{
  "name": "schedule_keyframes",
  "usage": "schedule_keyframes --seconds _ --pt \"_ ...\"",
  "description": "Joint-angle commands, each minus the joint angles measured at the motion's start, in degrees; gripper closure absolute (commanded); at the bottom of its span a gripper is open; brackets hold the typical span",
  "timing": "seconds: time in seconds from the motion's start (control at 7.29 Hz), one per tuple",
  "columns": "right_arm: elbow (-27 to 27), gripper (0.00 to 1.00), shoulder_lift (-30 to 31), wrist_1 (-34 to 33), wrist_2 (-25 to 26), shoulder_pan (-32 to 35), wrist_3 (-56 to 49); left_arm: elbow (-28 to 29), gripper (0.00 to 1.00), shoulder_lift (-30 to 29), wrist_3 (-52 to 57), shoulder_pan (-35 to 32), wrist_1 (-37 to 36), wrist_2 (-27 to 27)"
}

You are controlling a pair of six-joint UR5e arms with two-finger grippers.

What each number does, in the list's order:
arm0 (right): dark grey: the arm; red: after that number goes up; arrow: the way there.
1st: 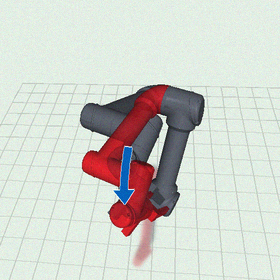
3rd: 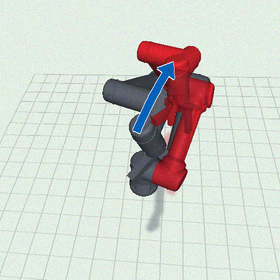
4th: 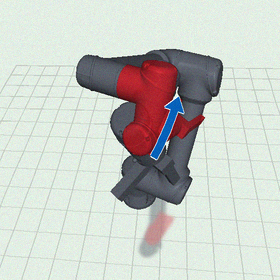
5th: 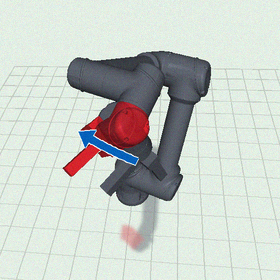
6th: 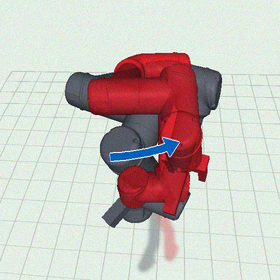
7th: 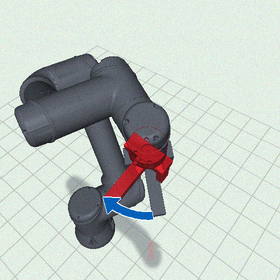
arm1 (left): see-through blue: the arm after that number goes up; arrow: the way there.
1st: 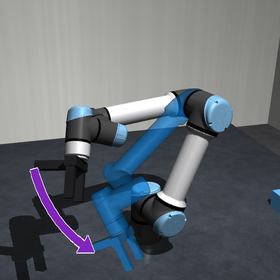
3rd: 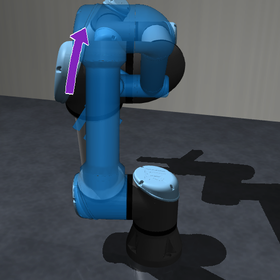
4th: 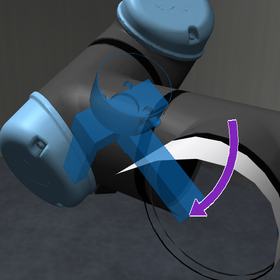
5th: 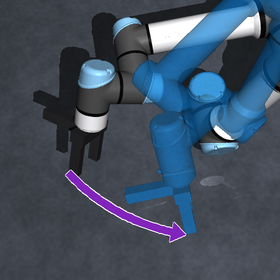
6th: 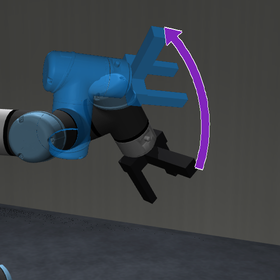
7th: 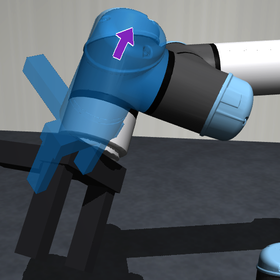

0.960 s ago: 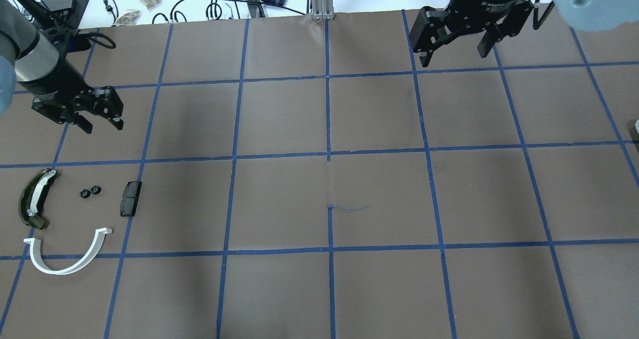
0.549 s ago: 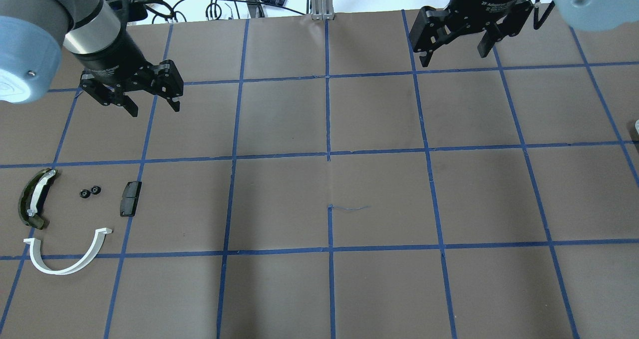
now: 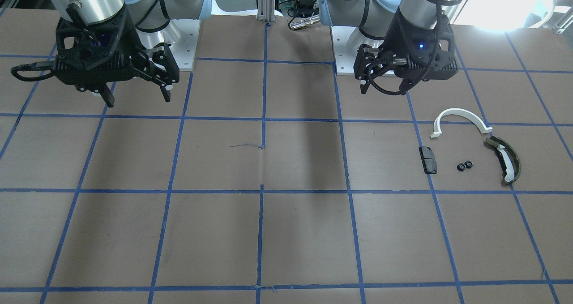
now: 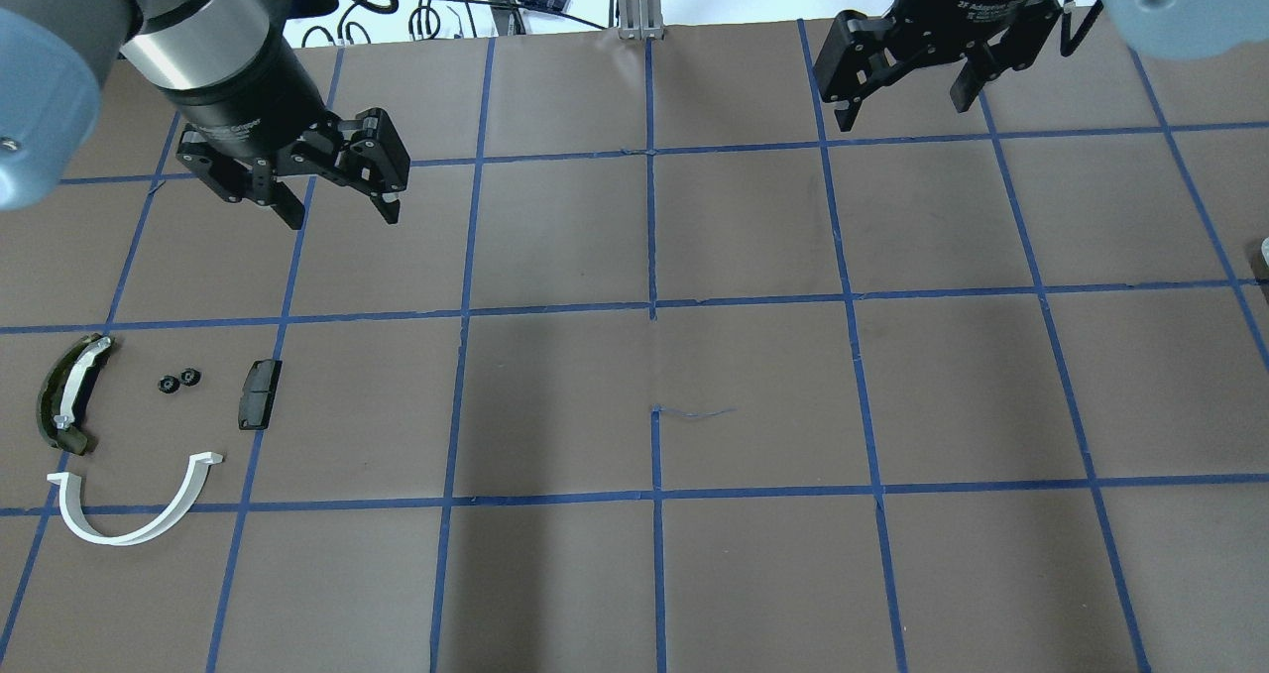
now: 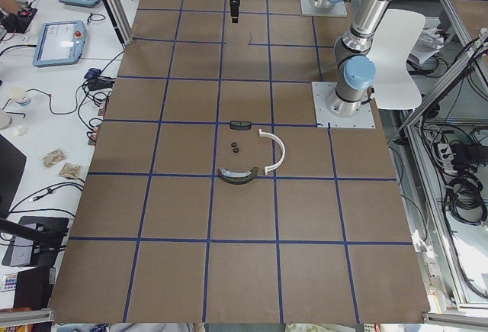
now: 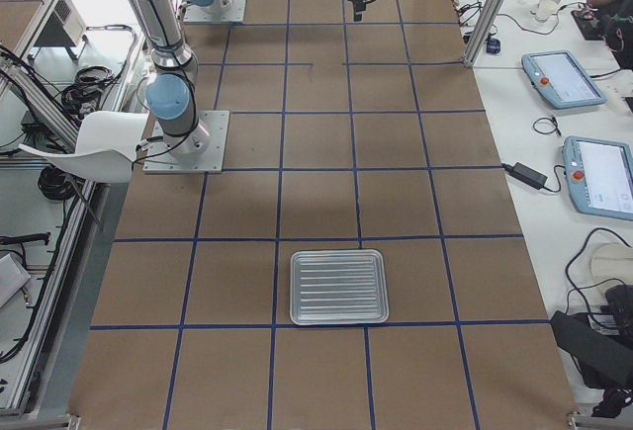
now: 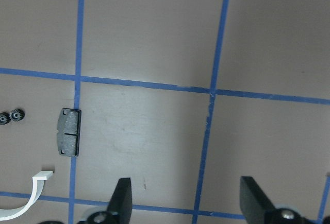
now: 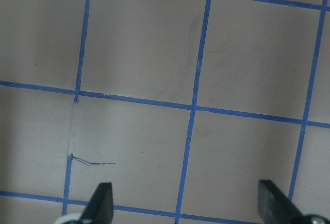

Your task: Place bearing gear from tray to pile

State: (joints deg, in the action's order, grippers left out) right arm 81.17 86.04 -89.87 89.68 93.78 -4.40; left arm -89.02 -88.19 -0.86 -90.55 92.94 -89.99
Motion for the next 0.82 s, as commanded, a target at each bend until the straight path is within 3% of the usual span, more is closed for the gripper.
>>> schedule_keyframes --seconds 0.0,0.27,0.41,0.69 --pt "0.04 0.00 0.00 0.05 -0.03 -0.09 -0.09 0.16 0.18 -0.75 -0.10 0.28 0.04 0.58" --pt "-0.31 0.00 -0.17 0.22 -0.20 -0.09 0.00 2.08 0.16 -3.02 -0.11 0.63 -2.84 1.21" --pt "-0.14 0.00 0.00 0.23 -0.21 0.00 0.17 4.97 0.16 -4.87 -0.28 0.55 -2.33 1.04" --pt "-0.05 0.00 0.00 0.23 -0.20 0.00 1.67 5.53 0.16 -5.59 0.07 0.29 -1.36 0.60"
